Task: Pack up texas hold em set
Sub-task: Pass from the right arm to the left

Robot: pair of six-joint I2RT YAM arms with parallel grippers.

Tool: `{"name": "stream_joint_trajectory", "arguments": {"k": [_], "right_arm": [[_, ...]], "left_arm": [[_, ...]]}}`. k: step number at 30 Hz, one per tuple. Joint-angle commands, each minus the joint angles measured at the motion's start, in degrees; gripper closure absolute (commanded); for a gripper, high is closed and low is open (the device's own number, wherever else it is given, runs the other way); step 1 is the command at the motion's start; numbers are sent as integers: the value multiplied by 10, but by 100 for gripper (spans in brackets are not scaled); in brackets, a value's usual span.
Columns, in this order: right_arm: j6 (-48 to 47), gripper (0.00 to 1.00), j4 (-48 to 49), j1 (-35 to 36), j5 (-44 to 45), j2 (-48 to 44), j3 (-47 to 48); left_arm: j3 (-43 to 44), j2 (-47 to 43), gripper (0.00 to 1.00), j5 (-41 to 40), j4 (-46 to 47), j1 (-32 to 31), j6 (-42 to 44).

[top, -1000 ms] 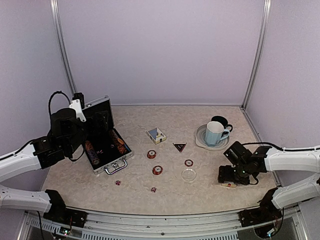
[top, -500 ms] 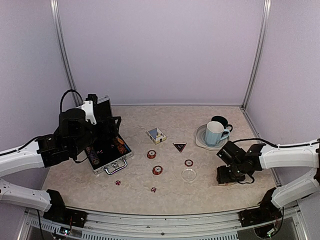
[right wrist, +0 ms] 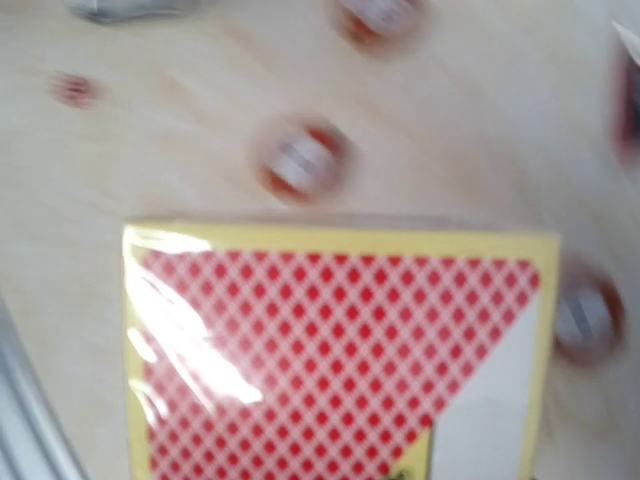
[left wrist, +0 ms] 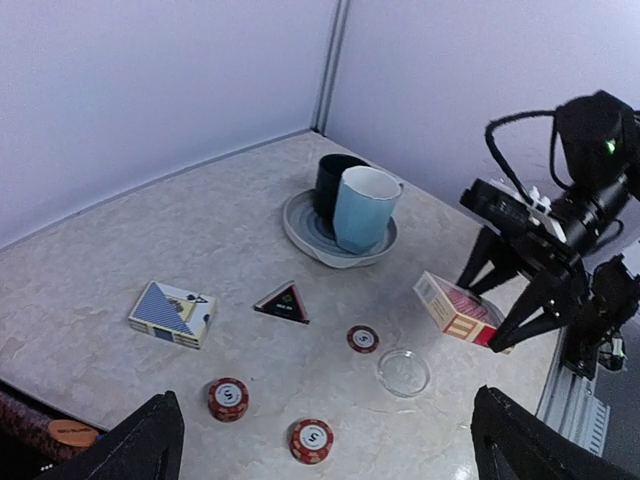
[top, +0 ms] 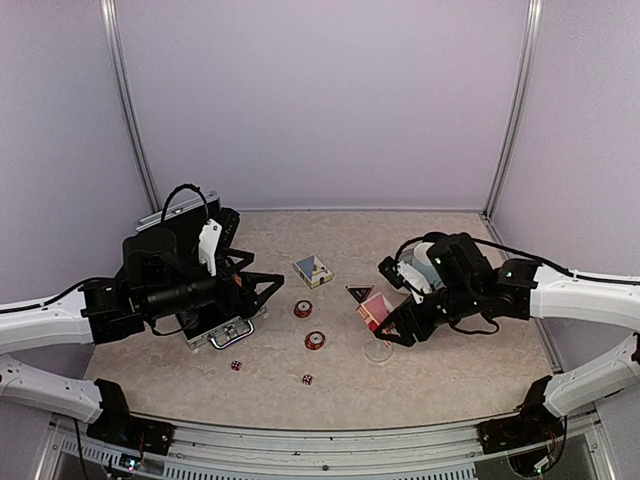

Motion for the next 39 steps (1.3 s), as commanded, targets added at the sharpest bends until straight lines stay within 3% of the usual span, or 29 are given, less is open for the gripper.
{"name": "stream_joint_trajectory", "arguments": {"k": [1, 15, 27, 39], "right_arm": [[-125, 56, 52, 11, -101, 36, 73], [-305, 55, -65, 40, -219, 170, 247], [-371, 57, -128, 60, -297, 211, 316], [-384, 56, -143, 77, -300, 223, 328]], "left_arm": [[-2, 5, 1, 107, 44, -4, 25], [5, 33, 1, 243, 2, -28, 112], [-25, 25, 1, 285, 41, -28, 182], [-10, 61, 1, 323, 66, -28, 163]]}}
